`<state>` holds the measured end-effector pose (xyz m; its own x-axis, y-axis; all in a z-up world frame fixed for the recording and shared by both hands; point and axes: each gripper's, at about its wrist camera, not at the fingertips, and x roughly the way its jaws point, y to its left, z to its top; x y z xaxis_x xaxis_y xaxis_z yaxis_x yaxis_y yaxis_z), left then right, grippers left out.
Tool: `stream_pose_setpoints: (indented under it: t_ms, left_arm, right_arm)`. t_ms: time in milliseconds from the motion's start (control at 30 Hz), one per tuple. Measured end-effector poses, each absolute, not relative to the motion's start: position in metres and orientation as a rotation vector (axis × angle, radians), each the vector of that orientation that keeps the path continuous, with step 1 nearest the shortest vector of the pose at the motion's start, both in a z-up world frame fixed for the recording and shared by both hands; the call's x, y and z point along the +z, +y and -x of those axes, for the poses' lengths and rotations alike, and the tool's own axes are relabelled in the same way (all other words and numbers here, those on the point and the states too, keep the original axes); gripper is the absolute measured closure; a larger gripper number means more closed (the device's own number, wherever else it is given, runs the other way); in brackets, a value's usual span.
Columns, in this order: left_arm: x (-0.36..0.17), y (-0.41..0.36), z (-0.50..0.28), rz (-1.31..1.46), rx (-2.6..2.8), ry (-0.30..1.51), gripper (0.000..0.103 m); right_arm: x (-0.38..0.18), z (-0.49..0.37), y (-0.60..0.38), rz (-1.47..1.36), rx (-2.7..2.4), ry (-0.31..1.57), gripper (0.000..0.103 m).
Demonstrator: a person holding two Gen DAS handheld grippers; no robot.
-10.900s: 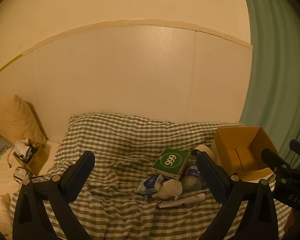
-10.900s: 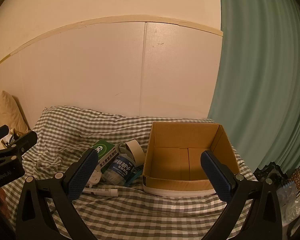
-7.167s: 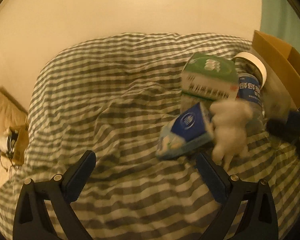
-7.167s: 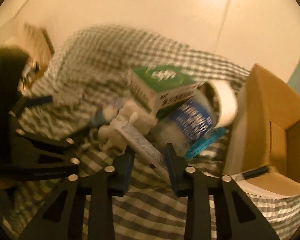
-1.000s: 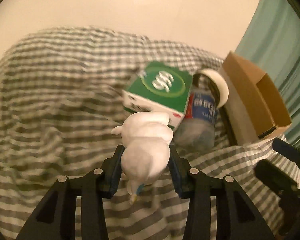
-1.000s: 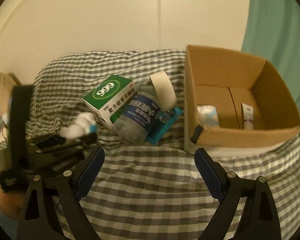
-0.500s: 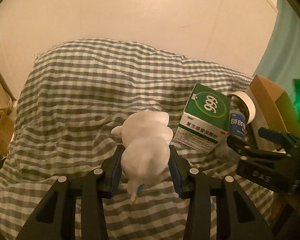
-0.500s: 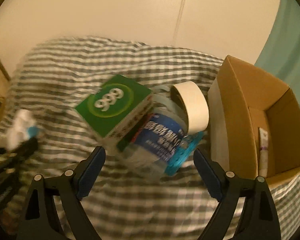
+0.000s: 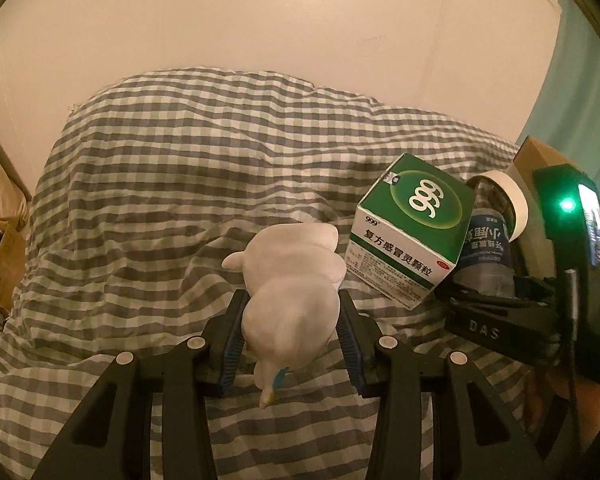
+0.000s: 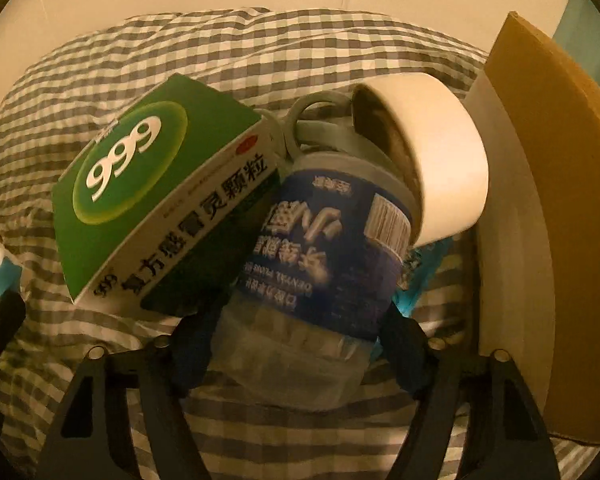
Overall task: Organize objects
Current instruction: 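Grasp the white plush toy with the left tool while the right tool grasps the clear jar, then carry the plush toy with the left tool while the right tool carries the jar over the box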
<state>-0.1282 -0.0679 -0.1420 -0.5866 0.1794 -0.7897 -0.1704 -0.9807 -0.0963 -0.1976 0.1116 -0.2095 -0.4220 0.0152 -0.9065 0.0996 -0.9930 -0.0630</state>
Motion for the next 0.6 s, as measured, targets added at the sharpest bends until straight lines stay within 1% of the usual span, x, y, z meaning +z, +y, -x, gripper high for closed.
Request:
stream_pose_setpoints:
  t_ms: [133,267,400,600]
  left_arm:
    - [-0.137,-0.065,0.124,1.311,2.639,0.001,0.059]
    - [-0.117,-0.06,0.113,1.275,2.638,-0.014,0.059]
    - [-0.083,-0.048,0.095,1.219,2.644,0.005,0.059]
    - [-0.026,-0.028,0.066,1.092,2.662,0.063,0.059]
  right_arm:
    - [-0.198,0.182,0.116,-1.599,-2.611,0.155,0.033]
    - [-0.17,0.159,0.116,-1.498,-2.609,0.174,0.036]
    - [-0.137,0.13,0.111,-1.416,-2.568,0.211,0.04]
    - [-0.077,0.092,0.131,-1.262,-2.592,0.226,0.041]
